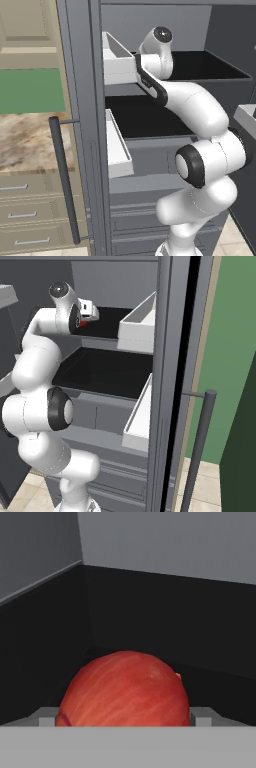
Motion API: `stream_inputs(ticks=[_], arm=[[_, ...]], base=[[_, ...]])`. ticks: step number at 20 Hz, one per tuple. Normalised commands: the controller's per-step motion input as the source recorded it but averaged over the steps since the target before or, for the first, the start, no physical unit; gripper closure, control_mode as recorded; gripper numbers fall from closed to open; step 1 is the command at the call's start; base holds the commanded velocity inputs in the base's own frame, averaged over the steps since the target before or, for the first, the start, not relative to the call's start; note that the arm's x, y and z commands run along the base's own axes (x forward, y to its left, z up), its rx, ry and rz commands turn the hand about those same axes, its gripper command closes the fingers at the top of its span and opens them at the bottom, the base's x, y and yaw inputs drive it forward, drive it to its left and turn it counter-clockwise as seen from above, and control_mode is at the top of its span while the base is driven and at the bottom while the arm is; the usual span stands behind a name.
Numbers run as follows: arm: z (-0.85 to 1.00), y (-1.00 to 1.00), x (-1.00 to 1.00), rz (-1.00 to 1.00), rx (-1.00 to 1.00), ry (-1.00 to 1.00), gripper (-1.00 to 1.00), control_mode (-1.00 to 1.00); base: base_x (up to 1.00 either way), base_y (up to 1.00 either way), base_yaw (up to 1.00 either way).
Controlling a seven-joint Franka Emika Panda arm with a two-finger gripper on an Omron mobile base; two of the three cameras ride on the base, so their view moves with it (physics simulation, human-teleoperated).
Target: Grab the onion and lemon from the fridge, place them in the blender, close the lid, and turn on the blender to create a marinade.
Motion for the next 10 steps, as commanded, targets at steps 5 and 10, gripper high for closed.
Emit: stream_inputs(ticks=[5, 10], arm=[[-0.08, 0.01, 0.02, -0.02, -0.01, 0.0, 1.0, -1.0], [0.0, -0.06, -0.14, 0.0, 0.0, -0.01, 1.0, -1.0]], base=[[0.0, 0.0, 0.0], [0.0, 0.0, 0.0]])
